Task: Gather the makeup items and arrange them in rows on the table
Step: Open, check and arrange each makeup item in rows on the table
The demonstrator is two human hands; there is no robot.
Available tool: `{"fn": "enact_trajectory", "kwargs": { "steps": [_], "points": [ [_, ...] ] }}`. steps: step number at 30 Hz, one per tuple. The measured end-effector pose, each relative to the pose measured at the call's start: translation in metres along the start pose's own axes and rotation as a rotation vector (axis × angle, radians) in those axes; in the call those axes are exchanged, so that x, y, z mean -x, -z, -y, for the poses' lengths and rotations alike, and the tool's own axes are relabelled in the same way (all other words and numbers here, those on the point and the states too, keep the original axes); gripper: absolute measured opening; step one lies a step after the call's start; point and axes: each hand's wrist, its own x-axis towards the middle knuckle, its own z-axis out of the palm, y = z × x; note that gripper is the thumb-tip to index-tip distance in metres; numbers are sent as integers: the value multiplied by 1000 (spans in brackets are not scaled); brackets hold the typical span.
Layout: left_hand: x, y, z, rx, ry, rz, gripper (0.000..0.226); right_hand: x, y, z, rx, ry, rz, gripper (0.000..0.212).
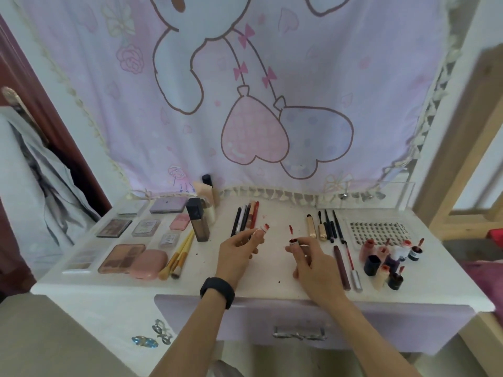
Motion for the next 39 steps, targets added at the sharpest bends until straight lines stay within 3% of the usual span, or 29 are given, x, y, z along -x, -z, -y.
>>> {"fn": "enact_trajectory", "kwargs": {
  "steps": [6, 11, 14, 20, 24, 26, 30, 39],
  "points": [
    [6, -10, -10, -70, 41, 79, 43, 18, 24, 30, -148, -60, -2, 5],
    [24, -38, -28, -37, -9, 163, 40, 61, 76, 40, -313, -52, -69, 26],
    [45, -66, -39, -52, -42, 234, 40, 87, 111, 28, -322, -75, -151, 26],
    [96, -134, -46, -182, -228, 298, 29, 117, 180, -12, -138, -108, -386, 7],
    [128, -189, -33, -248, -217, 343, 9, 116, 213, -42, 46, -126, -465, 15],
    [136, -216, -28, -296, -203, 314, 8, 110, 224, -57, 111, -145, -449, 9],
    [133, -260, -25, -486, -206, 207, 33, 92, 243, -80, 268, -141, -406, 10],
    [121, -292, -16, -691, -144, 122, 36, 69, 248, -100, 459, -115, -265, 23]
  ]
}}
